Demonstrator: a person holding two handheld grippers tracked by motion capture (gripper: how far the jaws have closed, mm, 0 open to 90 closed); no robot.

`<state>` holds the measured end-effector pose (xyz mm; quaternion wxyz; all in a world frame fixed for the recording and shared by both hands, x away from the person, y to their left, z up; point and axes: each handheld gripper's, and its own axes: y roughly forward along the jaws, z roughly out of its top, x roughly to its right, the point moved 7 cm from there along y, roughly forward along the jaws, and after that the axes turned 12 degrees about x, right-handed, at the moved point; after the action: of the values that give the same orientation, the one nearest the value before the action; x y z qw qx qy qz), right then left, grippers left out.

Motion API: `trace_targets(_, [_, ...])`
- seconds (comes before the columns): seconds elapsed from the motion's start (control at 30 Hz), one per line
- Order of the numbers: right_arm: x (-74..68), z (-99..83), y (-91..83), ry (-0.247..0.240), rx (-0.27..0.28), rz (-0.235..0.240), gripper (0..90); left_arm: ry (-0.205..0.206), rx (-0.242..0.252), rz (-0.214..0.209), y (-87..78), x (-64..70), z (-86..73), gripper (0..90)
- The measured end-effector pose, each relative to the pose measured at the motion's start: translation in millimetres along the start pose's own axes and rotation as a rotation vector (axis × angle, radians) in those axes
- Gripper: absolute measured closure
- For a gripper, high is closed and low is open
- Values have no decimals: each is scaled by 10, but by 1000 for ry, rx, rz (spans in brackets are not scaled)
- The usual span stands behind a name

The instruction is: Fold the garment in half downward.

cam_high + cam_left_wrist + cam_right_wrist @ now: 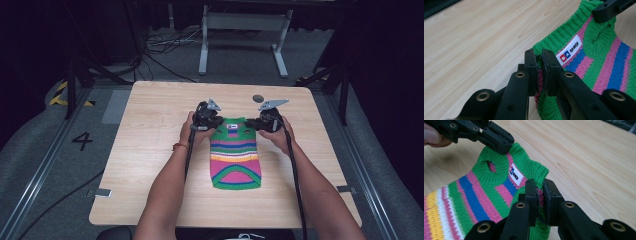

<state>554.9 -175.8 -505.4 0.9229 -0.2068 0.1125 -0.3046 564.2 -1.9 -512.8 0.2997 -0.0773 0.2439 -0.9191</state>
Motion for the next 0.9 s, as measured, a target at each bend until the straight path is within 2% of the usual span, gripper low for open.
trace_targets(0.13, [-109, 45, -111, -30, 10, 23, 835, 64, 23, -13, -132, 126, 63, 834])
trace_targets(0.23, [-164, 61, -161, -45, 15, 33, 835, 77, 40, -26, -194, 189, 75, 834])
trace_targets(0.3, [-222, 73, -213, -54, 27, 49, 834, 99, 46, -21, -254, 240, 75, 834])
trace_targets(0.37, [-261, 70, -246, -65, 29, 57, 832, 103, 58, -40, -312, 302, 70, 834])
trace_targets(0.6, [-414, 54, -421, -97, 37, 94, 830, 161, 101, -83, -539, 541, 96, 835])
trace_targets(0.7, [-476, 36, -514, -102, 42, 113, 826, 193, 99, -102, -610, 630, 96, 835])
trace_targets(0.77, [-496, 26, -539, -108, 42, 122, 827, 198, 99, -108, -631, 660, 89, 835])
trace_targets(0.9, [-618, -56, -672, -132, 29, 158, 827, 229, 96, -137, -751, 816, 24, 835])
